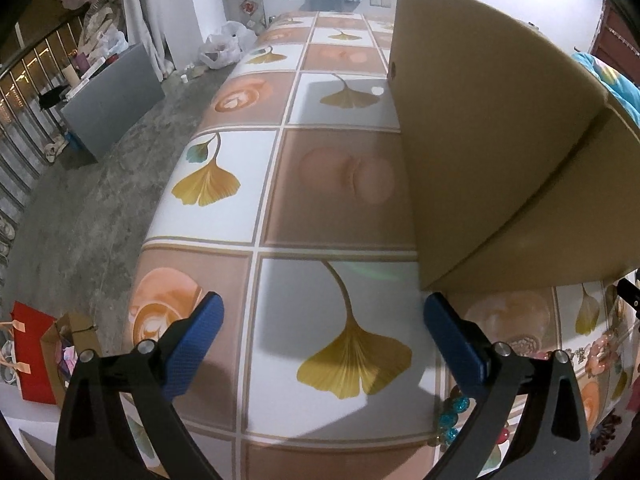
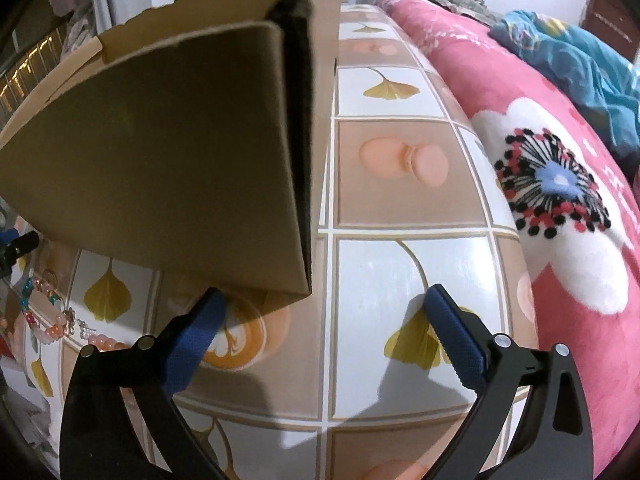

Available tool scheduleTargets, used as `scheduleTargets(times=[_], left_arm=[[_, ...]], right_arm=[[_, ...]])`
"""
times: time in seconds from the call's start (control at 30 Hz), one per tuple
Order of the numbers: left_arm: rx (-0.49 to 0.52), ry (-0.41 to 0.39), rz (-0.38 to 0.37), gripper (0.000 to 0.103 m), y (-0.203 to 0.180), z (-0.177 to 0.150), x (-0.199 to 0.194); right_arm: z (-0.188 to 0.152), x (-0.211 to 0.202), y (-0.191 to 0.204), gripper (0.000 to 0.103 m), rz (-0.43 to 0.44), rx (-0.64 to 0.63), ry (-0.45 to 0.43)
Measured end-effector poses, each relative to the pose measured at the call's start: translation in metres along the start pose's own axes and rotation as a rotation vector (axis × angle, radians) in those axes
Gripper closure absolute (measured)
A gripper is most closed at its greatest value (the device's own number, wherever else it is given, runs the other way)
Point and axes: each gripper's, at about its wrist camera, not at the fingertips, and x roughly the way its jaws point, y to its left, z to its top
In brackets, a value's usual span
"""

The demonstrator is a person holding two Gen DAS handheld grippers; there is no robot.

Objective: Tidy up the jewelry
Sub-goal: 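Move the right tool toward the beaded bracelet on the table, then grasp the teal and pink beaded bracelet with the right tool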

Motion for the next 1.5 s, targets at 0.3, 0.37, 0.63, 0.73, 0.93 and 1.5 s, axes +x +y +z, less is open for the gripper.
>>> scheduleTargets(times=[0.3, 0.37, 0.63, 0.73, 0.93, 1.5], left_arm=[[0.034, -0.030, -0.020, 0.006, 0.001, -0.003, -0.008], [0.021, -0.066, -0.063, 0.006, 0.002, -0.005, -0.020], [0.059, -0.157, -0.217, 0.023, -0.006, -0.039, -0.072], [0.088, -0.140, -0.241, 0.035, -0.018, -0.051, -0.072], [0.160, -0.087, -0.218, 0.055, -0.039, -0.055, -0.057], [0.270, -0.048, -0.171, 0.070, -0.045, -0.059, -0.046]], right_arm=[[-0.009, -0.009, -0.006, 0.008, -0.011, -0.029, -0.049], [-0.009, -0.022, -0.009, 0.008, 0.009, -0.012, -0.081], [-0.029, -0.096, 0.002, 0.016, 0.268, -0.023, -0.223], [-0.039, -0.099, 0.029, 0.029, 0.412, -0.018, -0.171], [-0.058, -0.083, 0.073, 0.059, 0.520, -0.035, -0.063], [-0.031, -0.050, 0.125, 0.089, 0.475, -0.168, 0.003]])
